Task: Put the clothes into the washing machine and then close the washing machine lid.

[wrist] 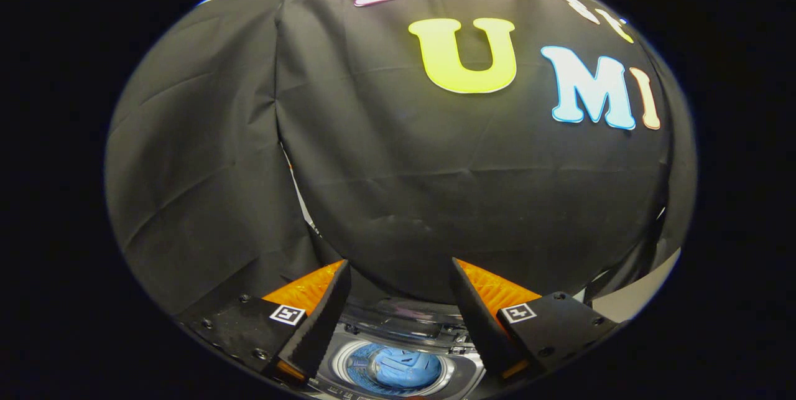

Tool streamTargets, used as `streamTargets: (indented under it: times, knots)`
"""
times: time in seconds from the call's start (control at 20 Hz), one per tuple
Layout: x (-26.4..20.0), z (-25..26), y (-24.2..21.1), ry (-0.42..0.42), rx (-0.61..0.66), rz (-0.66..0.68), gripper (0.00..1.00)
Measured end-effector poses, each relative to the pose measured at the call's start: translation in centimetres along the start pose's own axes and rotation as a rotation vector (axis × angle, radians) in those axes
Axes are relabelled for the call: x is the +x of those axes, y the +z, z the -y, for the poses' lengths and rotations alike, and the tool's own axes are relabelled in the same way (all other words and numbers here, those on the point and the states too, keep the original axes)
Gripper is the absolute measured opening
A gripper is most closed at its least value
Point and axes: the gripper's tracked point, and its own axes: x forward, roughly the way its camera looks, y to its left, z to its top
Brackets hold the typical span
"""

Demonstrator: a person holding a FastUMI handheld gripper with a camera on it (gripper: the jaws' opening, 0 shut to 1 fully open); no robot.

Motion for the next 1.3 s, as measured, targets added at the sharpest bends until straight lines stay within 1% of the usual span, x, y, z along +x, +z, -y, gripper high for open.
streamTargets:
  times: [0.35,0.5,0.6,0.7,0.85,1.05,1.3]
  knots:
    - [5.1,-0.4,-2.7,-0.036,0.014,-0.083,0.98]
    - [6.0,-0.8,-3.7,-0.045,0.025,-0.101,0.98]
    - [6.6,-0.6,-4.5,-0.067,0.026,-0.124,0.98]
    - [7.2,-0.7,-5.2,-0.063,0.046,-0.144,0.98]
    - [7.5,-0.6,-6.5,-0.076,0.042,-0.172,0.99]
    - [7.6,-0.5,-6.9,-0.074,0.101,-0.176,0.98]
    - [7.4,-0.8,-6.8,-0.054,0.077,-0.149,0.98]
